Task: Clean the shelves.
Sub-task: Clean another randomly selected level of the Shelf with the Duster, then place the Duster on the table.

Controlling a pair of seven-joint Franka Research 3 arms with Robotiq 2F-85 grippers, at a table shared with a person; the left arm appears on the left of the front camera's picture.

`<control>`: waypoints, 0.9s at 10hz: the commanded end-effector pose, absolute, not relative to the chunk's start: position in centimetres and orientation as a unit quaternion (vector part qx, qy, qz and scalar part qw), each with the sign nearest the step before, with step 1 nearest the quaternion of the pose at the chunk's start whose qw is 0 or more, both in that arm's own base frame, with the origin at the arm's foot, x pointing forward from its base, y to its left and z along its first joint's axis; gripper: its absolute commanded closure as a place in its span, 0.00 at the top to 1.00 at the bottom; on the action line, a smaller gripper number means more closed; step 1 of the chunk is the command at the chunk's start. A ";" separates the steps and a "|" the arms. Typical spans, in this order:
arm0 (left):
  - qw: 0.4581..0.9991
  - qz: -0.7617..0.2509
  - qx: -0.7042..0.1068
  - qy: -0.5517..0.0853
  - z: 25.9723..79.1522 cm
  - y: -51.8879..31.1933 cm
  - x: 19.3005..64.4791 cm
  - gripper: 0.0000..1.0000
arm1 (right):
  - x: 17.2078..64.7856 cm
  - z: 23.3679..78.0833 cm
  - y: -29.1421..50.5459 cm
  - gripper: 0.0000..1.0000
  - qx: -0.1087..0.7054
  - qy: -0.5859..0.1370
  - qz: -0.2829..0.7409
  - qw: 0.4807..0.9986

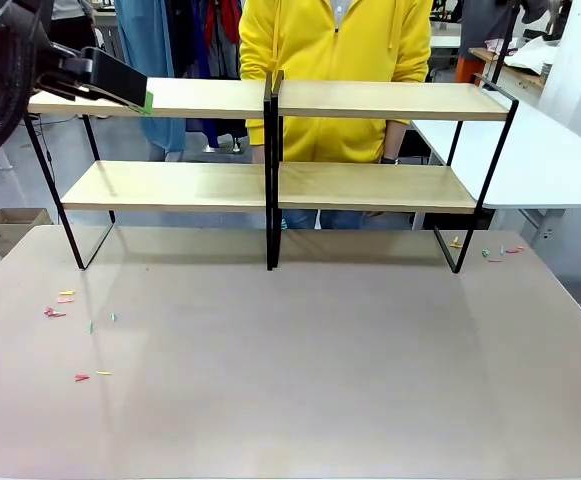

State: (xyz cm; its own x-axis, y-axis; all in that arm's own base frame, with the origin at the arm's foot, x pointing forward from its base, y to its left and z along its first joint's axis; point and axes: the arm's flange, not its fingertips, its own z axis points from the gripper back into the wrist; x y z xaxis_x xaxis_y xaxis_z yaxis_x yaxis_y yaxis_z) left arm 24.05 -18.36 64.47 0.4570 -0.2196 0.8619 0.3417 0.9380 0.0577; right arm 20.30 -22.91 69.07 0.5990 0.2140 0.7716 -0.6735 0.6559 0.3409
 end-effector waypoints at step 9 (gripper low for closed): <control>0.851 -0.163 -0.061 -0.495 64.2 -18.2 23.9 1.00 | 18.5 70.5 -22.6 0.12 0.335 -0.370 0.286 0.818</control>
